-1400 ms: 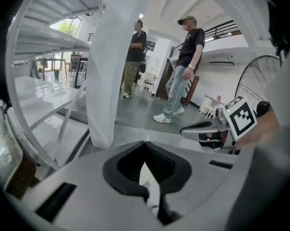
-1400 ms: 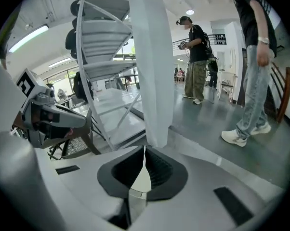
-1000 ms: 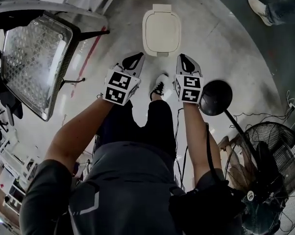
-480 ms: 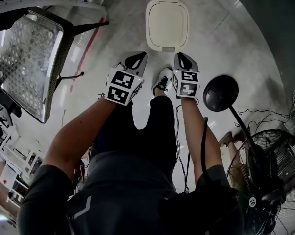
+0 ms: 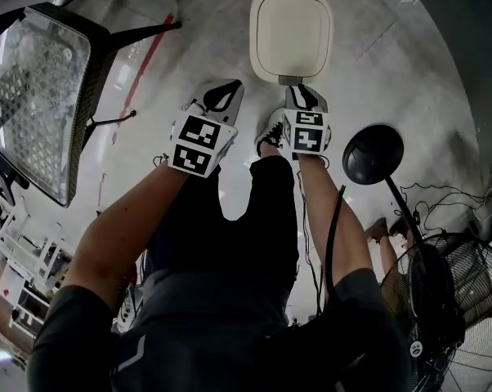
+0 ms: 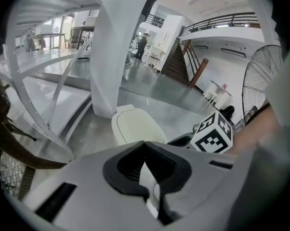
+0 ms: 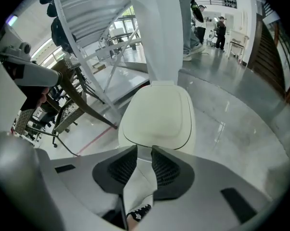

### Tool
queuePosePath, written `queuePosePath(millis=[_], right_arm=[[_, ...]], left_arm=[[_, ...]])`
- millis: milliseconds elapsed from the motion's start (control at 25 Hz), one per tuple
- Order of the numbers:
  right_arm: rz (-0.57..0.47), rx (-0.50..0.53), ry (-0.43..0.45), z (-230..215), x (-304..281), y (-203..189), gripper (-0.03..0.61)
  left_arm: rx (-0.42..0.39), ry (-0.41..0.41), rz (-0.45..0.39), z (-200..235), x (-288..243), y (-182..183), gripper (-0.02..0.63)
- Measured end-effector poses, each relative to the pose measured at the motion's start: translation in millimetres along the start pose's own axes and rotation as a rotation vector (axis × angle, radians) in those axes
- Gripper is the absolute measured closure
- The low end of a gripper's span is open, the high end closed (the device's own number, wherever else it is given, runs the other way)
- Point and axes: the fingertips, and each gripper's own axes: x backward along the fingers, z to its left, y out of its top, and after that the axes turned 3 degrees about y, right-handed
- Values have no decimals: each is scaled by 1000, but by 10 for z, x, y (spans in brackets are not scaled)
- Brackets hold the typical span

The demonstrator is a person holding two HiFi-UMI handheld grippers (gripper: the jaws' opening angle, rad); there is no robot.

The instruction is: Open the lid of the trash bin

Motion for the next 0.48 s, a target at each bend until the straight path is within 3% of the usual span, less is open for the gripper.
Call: queuePosePath(millis=[480], right_arm=[[68,-48,-29,-84,-355,-126,466]], left_arm=[[14,-20,22,50,-74,-220,604]])
